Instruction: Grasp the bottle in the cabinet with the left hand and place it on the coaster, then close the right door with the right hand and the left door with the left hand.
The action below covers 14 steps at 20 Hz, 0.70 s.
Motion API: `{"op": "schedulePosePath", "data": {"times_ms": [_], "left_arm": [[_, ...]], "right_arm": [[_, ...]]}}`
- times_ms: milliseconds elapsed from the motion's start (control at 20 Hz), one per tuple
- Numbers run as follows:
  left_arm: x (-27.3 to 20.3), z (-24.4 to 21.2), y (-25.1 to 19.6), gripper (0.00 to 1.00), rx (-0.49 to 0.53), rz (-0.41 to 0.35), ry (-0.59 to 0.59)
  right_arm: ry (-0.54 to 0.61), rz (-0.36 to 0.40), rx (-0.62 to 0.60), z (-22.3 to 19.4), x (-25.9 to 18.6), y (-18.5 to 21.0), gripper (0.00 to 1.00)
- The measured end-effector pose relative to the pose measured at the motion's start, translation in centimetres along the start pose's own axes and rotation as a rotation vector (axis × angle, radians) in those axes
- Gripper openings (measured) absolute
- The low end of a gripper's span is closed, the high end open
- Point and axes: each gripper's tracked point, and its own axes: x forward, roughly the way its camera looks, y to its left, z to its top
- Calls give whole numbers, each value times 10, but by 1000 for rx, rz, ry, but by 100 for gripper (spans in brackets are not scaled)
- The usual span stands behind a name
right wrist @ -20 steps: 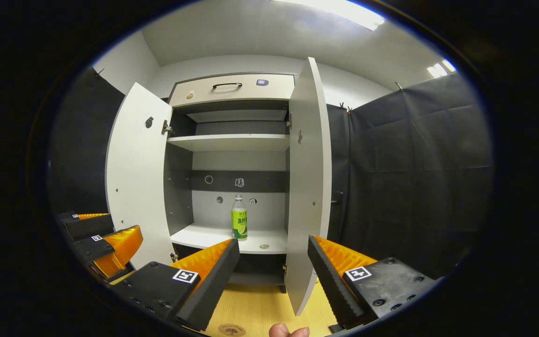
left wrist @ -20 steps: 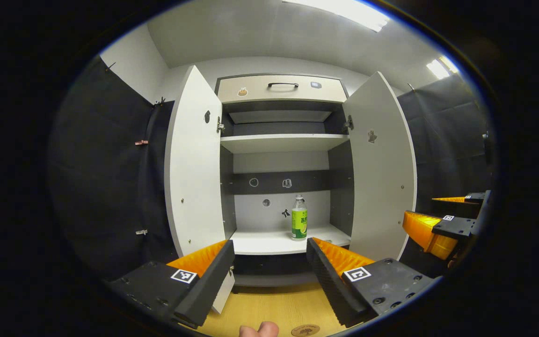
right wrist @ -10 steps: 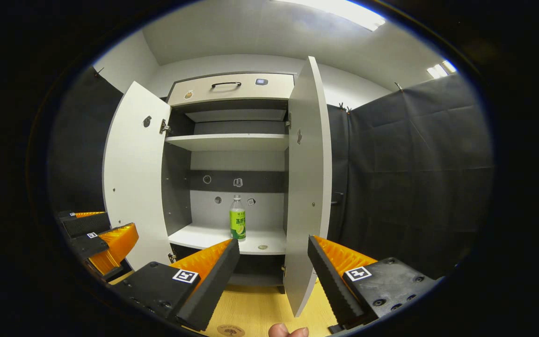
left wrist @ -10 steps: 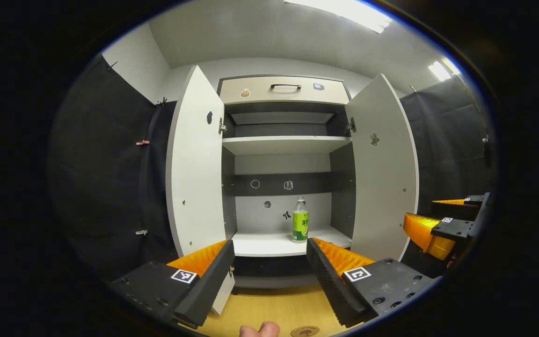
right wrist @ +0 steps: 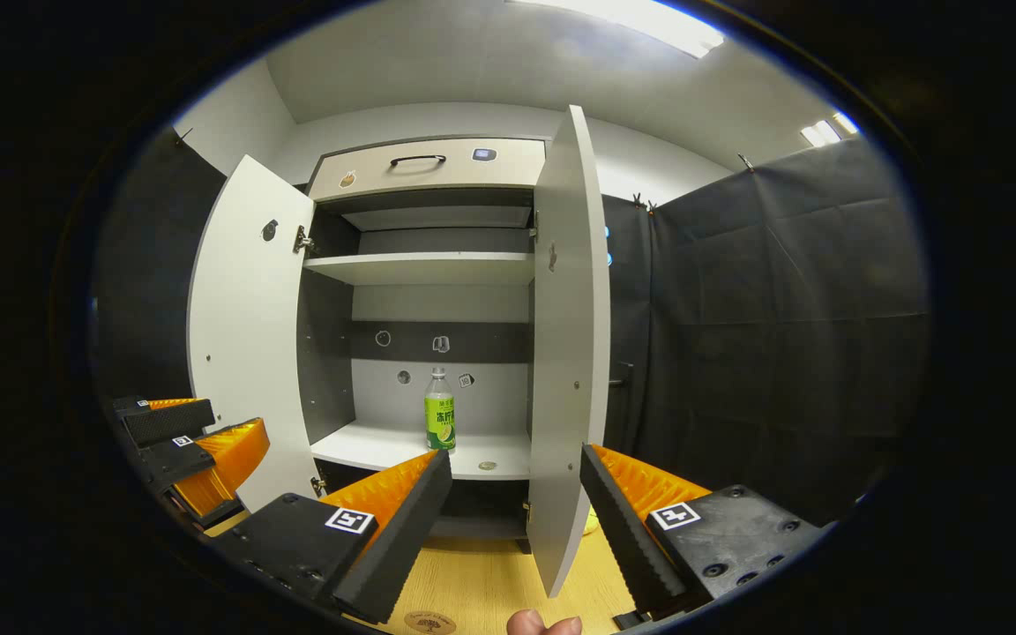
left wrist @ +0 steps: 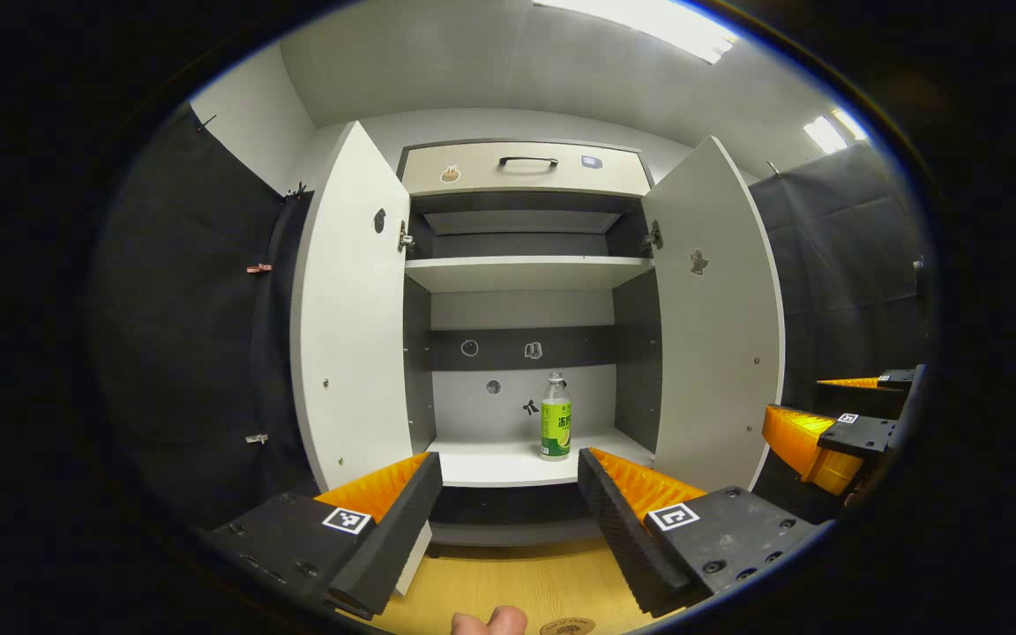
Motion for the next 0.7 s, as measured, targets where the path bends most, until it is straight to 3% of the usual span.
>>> {"op": "schedulePosePath", "data": {"times_ms": [300, 700], "left_arm": [[54, 0, -36, 98, -12, -66, 6], [159, -6, -66, 98, -12, -85, 19]], "right_arm": [[-5, -54, -2, -1, 4, -49, 98], [-1, -102, -19, -8, 24, -114, 97]]}}
